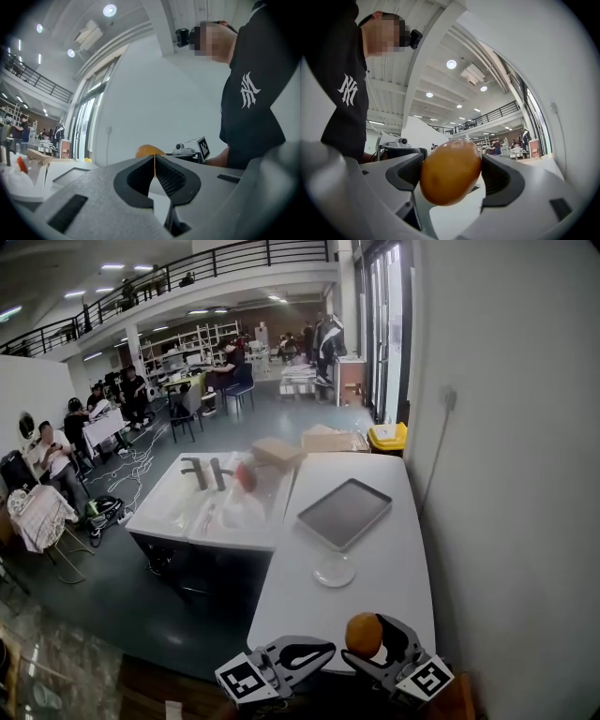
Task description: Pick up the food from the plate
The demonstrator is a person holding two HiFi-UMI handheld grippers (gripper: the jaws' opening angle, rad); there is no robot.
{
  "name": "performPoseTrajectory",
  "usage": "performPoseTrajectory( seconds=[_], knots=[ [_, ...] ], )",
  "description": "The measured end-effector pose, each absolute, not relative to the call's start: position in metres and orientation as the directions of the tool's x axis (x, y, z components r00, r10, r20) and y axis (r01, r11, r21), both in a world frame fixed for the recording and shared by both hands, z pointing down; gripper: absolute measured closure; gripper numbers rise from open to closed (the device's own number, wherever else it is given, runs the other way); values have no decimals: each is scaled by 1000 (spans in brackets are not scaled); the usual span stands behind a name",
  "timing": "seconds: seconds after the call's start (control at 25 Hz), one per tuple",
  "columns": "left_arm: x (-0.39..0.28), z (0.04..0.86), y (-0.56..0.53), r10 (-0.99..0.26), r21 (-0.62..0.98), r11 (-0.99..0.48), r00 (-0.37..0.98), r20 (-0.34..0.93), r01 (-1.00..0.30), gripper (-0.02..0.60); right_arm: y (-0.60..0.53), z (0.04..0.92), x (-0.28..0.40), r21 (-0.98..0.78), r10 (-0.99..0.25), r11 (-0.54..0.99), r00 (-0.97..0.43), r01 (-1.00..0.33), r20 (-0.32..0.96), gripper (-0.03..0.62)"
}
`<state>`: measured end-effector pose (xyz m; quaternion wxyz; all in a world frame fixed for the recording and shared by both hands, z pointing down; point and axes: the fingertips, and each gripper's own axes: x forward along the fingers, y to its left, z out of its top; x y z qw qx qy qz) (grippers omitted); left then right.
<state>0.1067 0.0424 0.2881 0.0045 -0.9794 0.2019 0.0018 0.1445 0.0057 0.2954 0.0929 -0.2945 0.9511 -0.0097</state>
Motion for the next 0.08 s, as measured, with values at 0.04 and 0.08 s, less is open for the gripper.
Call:
performPoseTrajectory(
  seconds=[0.04,0.08],
  knots=[
    [110,287,43,-391,-15,-920,920,-5,-391,569,5,295,146,-72,-557,830,-813,-553,-170,212],
    [114,285,43,-388,-21,-922,922,-5,-388,569,4,295,147,-71,-552,833,-817,-548,-168,212]
  ],
)
